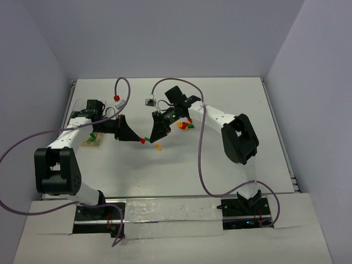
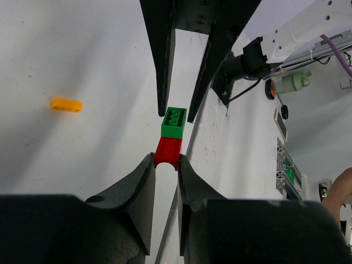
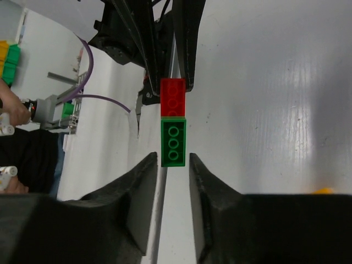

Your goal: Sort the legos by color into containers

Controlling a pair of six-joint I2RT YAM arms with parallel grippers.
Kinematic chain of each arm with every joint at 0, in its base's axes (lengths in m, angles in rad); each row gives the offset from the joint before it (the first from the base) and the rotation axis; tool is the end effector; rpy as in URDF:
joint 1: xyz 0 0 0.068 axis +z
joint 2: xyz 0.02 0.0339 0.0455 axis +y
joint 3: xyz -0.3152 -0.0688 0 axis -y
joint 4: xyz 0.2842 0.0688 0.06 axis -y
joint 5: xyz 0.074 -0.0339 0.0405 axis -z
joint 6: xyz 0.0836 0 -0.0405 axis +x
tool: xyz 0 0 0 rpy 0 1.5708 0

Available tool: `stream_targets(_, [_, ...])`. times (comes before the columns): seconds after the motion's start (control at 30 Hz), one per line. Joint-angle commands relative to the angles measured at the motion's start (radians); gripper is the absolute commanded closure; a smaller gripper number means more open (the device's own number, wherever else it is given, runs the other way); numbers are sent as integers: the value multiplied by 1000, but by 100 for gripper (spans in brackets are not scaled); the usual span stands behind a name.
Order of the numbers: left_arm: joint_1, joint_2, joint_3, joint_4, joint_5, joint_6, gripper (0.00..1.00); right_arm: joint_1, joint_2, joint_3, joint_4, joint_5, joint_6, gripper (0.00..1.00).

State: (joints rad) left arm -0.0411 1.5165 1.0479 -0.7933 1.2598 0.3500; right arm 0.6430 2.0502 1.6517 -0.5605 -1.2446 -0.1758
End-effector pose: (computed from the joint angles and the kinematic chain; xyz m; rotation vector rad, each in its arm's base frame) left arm 0.3103 -0.0924 0.2585 0.6777 2.1261 -1.5440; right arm 0.3595 0.3683 0.2557 -1.3802 1.8843 1.7563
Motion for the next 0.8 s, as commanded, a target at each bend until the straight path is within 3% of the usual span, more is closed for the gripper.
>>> stream_targets(0.0, [-14,-44,-6,58,-4,-24,100,9,4,51,23,-35,20,71])
stream_targets(0.1, [-14,-55,-15,75,-10,-44,100,12,-1,49,24,-41,14,79])
stream_targets(0.23, [-17,-62,-26,79,-25,-40,100,11,-14,35,27,-47,3,100])
stream_targets(0.4, [-17,-91,-49,81,-78,-21,100,4,-32,27,63,-47,31,100])
stream_targets(0.53, [-17,-186,-108,162,-188,-37,100,-31,-61,-29,271,-44,212,100])
stream_targets(0.67, [-17,-274,-152,193,-293,-11,100,-82,-97,-124,609,-35,491,100])
stream_targets(0.77, [-15,-260,-137,144,-304,23,100,-111,-97,-127,645,-18,530,100])
